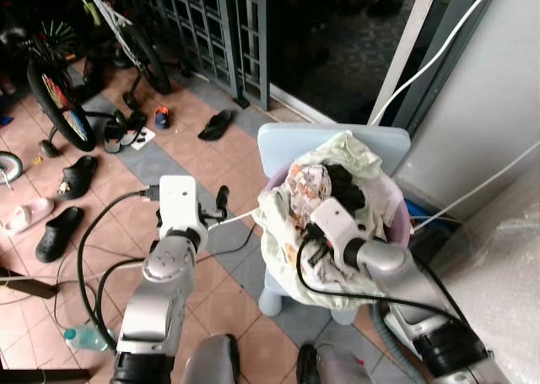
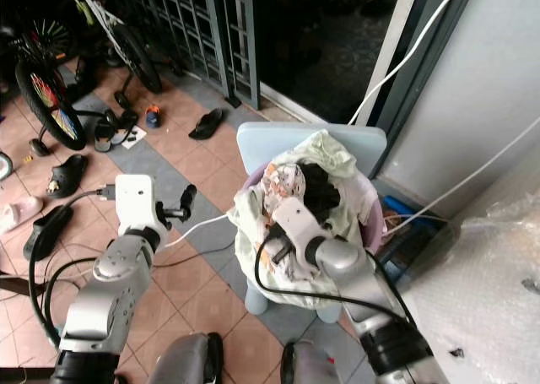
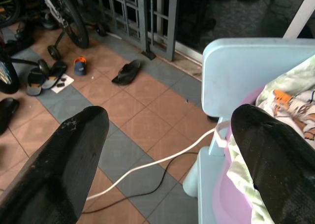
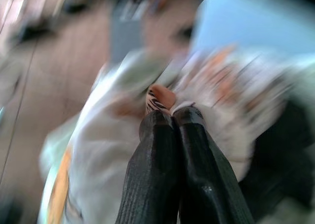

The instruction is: Clothes washing

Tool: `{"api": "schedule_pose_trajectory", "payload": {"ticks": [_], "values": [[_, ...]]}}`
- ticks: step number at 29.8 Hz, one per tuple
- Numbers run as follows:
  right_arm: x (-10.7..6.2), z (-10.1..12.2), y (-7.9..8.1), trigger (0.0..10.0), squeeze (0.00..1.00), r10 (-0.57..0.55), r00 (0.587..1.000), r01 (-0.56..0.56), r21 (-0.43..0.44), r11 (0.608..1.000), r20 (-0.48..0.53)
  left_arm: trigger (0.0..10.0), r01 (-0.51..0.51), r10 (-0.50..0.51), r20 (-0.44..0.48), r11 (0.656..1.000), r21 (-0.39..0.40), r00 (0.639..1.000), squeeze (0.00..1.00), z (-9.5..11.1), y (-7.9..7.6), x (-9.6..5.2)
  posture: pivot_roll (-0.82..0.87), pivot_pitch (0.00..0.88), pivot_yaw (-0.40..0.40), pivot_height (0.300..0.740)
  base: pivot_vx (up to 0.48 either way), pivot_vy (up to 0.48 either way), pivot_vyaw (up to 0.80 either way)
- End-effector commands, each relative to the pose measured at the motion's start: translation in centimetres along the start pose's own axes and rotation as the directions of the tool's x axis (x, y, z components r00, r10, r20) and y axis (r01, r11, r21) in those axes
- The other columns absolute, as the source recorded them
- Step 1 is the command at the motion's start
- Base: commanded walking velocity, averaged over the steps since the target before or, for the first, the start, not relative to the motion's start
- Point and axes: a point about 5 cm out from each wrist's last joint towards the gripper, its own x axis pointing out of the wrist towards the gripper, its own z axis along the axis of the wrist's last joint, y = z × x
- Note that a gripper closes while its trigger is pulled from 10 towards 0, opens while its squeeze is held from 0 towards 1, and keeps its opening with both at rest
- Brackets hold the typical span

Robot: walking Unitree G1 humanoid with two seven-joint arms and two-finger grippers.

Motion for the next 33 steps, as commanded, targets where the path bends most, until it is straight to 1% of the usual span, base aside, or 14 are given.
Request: {"api": "schedule_pose_trajectory", "payload": {"ticks": [1, 3, 6, 7, 9, 13, 17, 18, 20, 21, 23, 26, 32, 33], "values": [[-0.5, 2.9, -1.0, 0.0, 0.00, -0.080, 0.981, 0.076, 0.028, 0.997, 0.177, 10.0, -0.008, 0.008, -0.004, 1.000, 0.002, 1.000, 0.00, -0.3, 0.0, -0.2, 0.01, 0.137, 0.032, 0.740, 0.000, 0.000, 0.00], [-1.2, 5.6, -1.4, 0.0, 0.00, -0.129, 0.931, 0.107, 0.082, 0.991, 0.342, 10.0, -0.005, 0.005, -0.002, 1.000, 0.001, 1.000, 0.00, -0.3, 0.0, 0.0, 0.00, 0.116, 0.033, 0.740, 0.000, 0.000, 0.00], [-1.7, 7.8, -2.1, 0.0, 0.00, -0.180, 0.879, 0.135, 0.132, 0.982, 0.441, 10.0, -0.011, 0.011, -0.001, 1.000, 0.000, 1.000, 0.00, -0.2, 0.1, 0.6, -0.01, 0.087, 0.033, 0.740, 0.000, 0.000, 0.00], [-1.9, 9.5, -2.6, 0.0, 0.00, -0.210, 0.837, 0.163, 0.136, 0.977, 0.505, 10.0, -0.011, 0.011, 0.014, 1.000, 0.000, 1.000, 0.00, 0.1, 0.1, 1.1, -0.02, 0.073, 0.036, 0.740, 0.000, 0.000, 0.00], [-2.0, 10.4, -3.0, 0.0, 0.00, -0.226, 0.812, 0.180, 0.137, 0.974, 0.538, 10.0, -0.015, 0.015, 0.022, 1.000, -0.004, 1.000, 0.00, 0.3, 0.1, 1.6, -0.04, 0.055, 0.042, 0.740, 0.000, 0.000, 0.00], [-3.2, 12.8, -4.1, 0.0, 0.00, -0.294, 0.736, 0.242, 0.168, 0.956, 0.610, 10.0, -0.013, 0.014, 0.049, 1.000, -0.013, 0.999, 0.00, 1.0, -0.4, 2.5, -0.07, 0.004, 0.057, 0.740, 0.000, 0.000, 0.00], [-3.5, 12.9, -4.3, 0.0, 0.00, -0.324, 0.716, 0.270, 0.181, 0.945, 0.619, 10.0, 0.009, -0.008, 0.041, 1.000, -0.026, 0.999, 0.00, 0.8, -0.9, 3.2, -0.11, 0.000, 0.068, 0.740, 0.000, 0.000, 0.00], [-3.5, 12.6, -4.4, 0.0, 0.00, -0.343, 0.714, 0.275, 0.206, 0.939, 0.611, 10.0, 0.026, -0.024, 0.054, 0.999, -0.027, 0.998, 0.00, 1.0, -1.2, 3.7, -0.11, 0.000, 0.058, 0.740, 0.000, 0.000, 0.00], [-3.4, 12.2, -4.4, 0.0, 0.00, -0.348, 0.726, 0.261, 0.231, 0.937, 0.594, 10.0, 0.035, -0.033, 0.092, 0.999, -0.011, 0.995, 0.00, 1.9, -1.5, 4.1, -0.10, 0.000, 0.047, 0.740, 0.000, 0.000, 0.00], [-3.4, 12.2, -4.4, 0.0, 0.00, -0.348, 0.726, 0.261, 0.231, 0.937, 0.594, 10.0, 0.035, -0.033, 0.092, 0.999, -0.011, 0.995, 0.00, 1.9, -1.5, 4.1, -0.10, 0.000, 0.047, 0.740, 0.000, 0.000, 0.00], [-2.8, 12.0, -4.3, 0.0, 0.00, -0.312, 0.750, 0.233, 0.209, 0.950, 0.583, 10.0, 0.017, -0.016, 0.114, 1.000, -0.011, 0.993, 0.00, 2.5, -1.5, 4.7, -0.07, 0.000, 0.028, 0.740, 0.000, 0.000, 0.00], [-2.2, 10.8, -4.1, 0.0, 0.00, -0.294, 0.772, 0.227, 0.187, 0.956, 0.564, 10.0, -0.017, 0.019, 0.097, 1.000, -0.022, 0.995, 0.00, 1.7, -1.2, 4.7, -0.05, 0.000, 0.024, 0.740, 0.000, 0.000, 0.00], [-2.2, 11.4, -4.5, 0.0, 0.00, -0.356, 0.741, 0.285, 0.213, 0.934, 0.570, 10.0, 0.003, -0.002, 0.134, 1.000, -0.010, 0.991, 0.00, 2.2, -1.4, 4.2, -0.03, 0.000, 0.022, 0.740, 0.000, 0.000, 0.00], [-2.1, 11.8, -4.0, 0.0, 0.00, -0.337, 0.726, 0.306, 0.158, 0.939, 0.599, 10.0, 0.003, -0.005, 0.125, 1.000, 0.014, 0.992, 0.00, 1.7, -1.1, 4.3, -0.05, 0.000, 0.030, 0.740, 0.000, 0.000, 0.00]]}}
